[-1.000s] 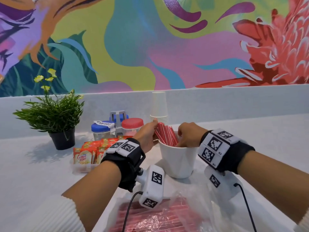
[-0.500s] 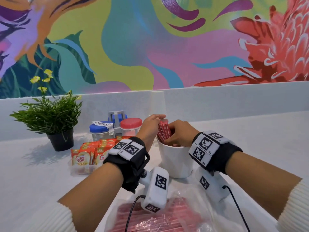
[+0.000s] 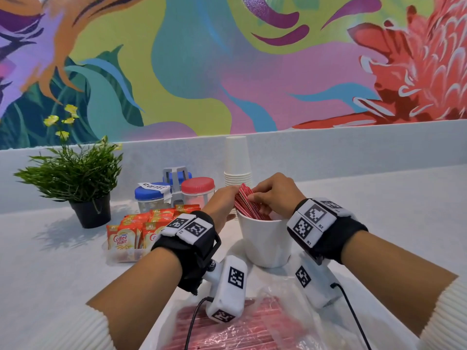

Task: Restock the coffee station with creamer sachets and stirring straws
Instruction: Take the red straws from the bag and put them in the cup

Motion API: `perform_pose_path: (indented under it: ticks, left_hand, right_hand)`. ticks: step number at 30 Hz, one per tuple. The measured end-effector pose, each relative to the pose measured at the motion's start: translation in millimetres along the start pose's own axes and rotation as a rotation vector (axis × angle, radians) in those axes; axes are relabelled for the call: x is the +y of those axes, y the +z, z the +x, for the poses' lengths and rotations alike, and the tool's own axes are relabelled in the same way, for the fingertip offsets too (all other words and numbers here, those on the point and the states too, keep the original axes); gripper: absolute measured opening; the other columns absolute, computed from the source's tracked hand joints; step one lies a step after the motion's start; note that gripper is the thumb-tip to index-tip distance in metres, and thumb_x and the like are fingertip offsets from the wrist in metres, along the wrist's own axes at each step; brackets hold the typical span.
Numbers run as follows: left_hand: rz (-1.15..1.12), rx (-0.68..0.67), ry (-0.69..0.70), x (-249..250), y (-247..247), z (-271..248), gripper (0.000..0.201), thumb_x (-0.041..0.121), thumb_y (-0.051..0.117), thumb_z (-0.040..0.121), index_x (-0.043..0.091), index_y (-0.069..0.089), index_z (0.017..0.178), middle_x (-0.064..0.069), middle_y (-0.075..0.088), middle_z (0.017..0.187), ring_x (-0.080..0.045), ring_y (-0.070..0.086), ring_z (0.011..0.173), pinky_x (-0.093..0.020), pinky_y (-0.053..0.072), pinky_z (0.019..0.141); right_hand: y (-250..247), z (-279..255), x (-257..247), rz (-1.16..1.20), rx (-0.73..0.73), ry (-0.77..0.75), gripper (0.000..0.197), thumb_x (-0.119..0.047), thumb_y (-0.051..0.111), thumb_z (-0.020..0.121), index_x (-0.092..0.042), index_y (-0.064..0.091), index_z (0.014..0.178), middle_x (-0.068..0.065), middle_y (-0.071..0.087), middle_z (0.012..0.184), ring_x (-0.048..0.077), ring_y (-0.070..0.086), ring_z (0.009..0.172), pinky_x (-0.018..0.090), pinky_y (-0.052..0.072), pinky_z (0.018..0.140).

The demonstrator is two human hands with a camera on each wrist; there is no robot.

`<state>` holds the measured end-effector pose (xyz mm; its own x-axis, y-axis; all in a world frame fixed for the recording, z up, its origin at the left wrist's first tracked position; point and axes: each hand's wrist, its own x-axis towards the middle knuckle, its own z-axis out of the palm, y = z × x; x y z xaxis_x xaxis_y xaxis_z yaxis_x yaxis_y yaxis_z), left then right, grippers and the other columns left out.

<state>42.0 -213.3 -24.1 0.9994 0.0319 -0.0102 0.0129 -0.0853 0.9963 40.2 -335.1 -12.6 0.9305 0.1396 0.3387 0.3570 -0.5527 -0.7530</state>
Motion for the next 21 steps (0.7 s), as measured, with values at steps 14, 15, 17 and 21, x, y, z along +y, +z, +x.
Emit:
perform_pose_path:
  ticks: [14,15,17,21]
  left_hand:
    - [0.14,0.022,-0.012,3.7,1.6,-5.2,0.023,0.028,0.037,0.097,0.021,0.058,0.09,-0.006,0.062,0.112,-0.022,0.054,0.114,-0.038,0.038,0.099]
    - [0.13,0.015,-0.003,3.7,2.0,-6.8,0.027,0.032,0.035,0.098,0.019,0.058,0.101,-0.007,0.062,0.12,-0.023,0.052,0.118,-0.04,0.037,0.103]
    - [0.128,-0.005,0.02,3.3,2.6,-8.7,0.043,0.041,0.024,0.101,0.019,0.052,0.126,-0.01,0.054,0.135,-0.026,0.047,0.127,-0.044,0.033,0.109]
    - [0.201,-0.028,0.038,5.0,3.6,-8.9,0.043,0.038,0.022,0.102,0.016,0.049,0.127,-0.01,0.055,0.125,-0.023,0.049,0.117,-0.036,0.036,0.099]
  right_hand:
    - [1.4,2.2,1.5,-0.205,0.129,-0.013,0.034,-0.005,0.051,0.085,-0.01,0.06,0.117,0.013,0.06,0.117,0.025,0.056,0.108,0.027,0.041,0.086]
    - [1.1,1.1,1.1,-0.223,0.119,-0.019,0.039,-0.004,0.05,0.086,-0.012,0.055,0.124,0.013,0.056,0.123,0.025,0.052,0.114,0.028,0.04,0.091]
    - [0.1,-0.8,-0.2,-0.258,0.063,-0.042,0.045,-0.005,0.049,0.089,-0.016,0.049,0.133,0.013,0.05,0.13,0.026,0.048,0.121,0.029,0.037,0.099]
    - [0.3,-3.9,-3.6,-0.303,-0.06,-0.08,0.034,-0.009,0.051,0.09,-0.016,0.061,0.121,0.01,0.059,0.128,0.023,0.053,0.119,0.021,0.036,0.09]
